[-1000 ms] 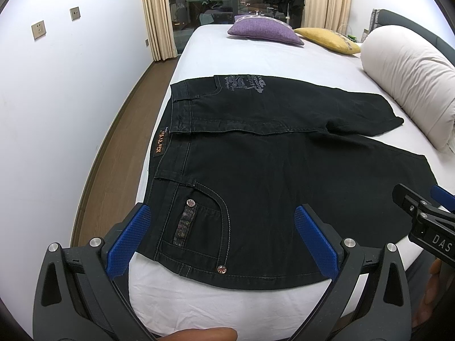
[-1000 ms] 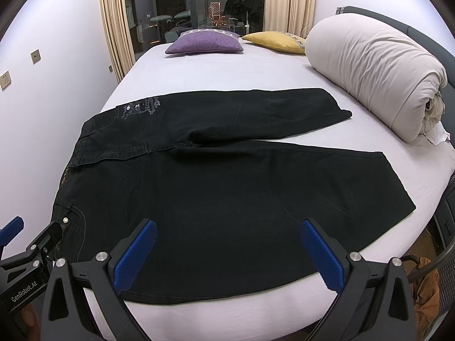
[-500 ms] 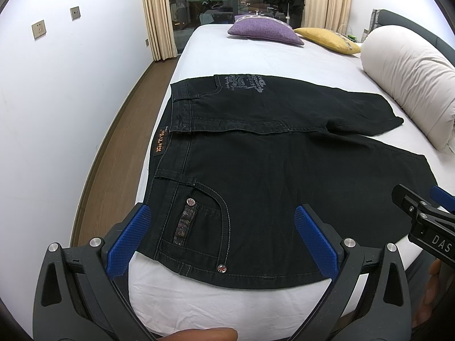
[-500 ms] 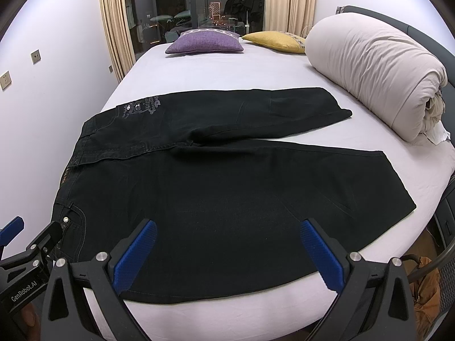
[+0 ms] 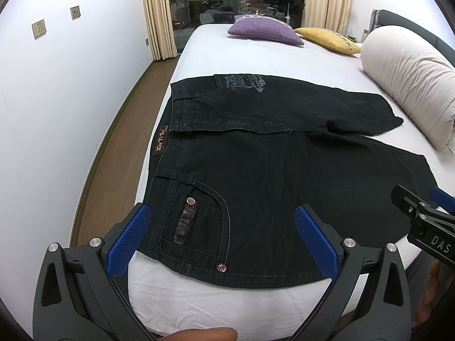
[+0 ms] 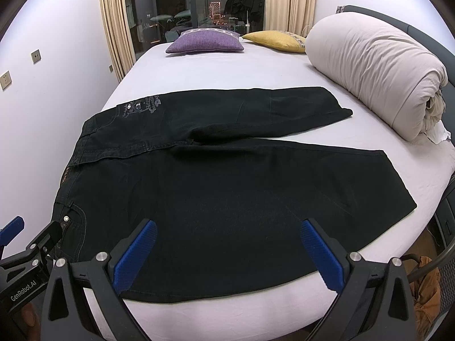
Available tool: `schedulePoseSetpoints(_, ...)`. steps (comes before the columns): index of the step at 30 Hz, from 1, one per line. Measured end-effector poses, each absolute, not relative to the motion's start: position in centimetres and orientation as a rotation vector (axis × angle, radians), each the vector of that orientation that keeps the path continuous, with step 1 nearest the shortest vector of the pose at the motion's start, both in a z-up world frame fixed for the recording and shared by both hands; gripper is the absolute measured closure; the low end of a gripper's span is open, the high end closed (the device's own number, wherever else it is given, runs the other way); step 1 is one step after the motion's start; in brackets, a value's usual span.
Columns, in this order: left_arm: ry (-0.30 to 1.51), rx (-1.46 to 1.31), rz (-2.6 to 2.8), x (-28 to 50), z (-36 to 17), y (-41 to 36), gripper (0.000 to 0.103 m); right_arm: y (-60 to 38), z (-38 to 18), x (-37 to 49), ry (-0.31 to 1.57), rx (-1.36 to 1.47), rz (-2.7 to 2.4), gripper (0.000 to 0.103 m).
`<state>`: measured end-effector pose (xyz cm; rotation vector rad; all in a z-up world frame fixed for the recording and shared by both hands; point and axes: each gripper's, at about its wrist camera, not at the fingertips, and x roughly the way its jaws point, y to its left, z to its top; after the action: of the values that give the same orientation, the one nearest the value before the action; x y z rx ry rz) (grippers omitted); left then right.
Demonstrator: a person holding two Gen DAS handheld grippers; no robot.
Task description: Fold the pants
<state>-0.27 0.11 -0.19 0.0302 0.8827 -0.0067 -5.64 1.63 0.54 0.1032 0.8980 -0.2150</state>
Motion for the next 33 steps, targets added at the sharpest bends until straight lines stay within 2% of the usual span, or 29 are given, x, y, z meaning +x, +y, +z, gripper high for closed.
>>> schedulePoseSetpoints(23,0.875,0.045,-0.003,-0.2,-0.7,-0.3,0.000,1.9,-0.3,-5.6,0.914,0.120,-0.191,0.000)
schedulePoseSetpoints(27,0.910,0.003,-0.053,1.5,-1.1,0.5,0.000,1.2,-0.5,-5.2,0.909,0.170,-0.119,0.000)
schedulePoseSetpoints(33,0.905,-0.033,-0.206,8.6,-0.4,2.2,0.000,-0.2,0.6,-4.5,0.817,0.205,0.004,0.000)
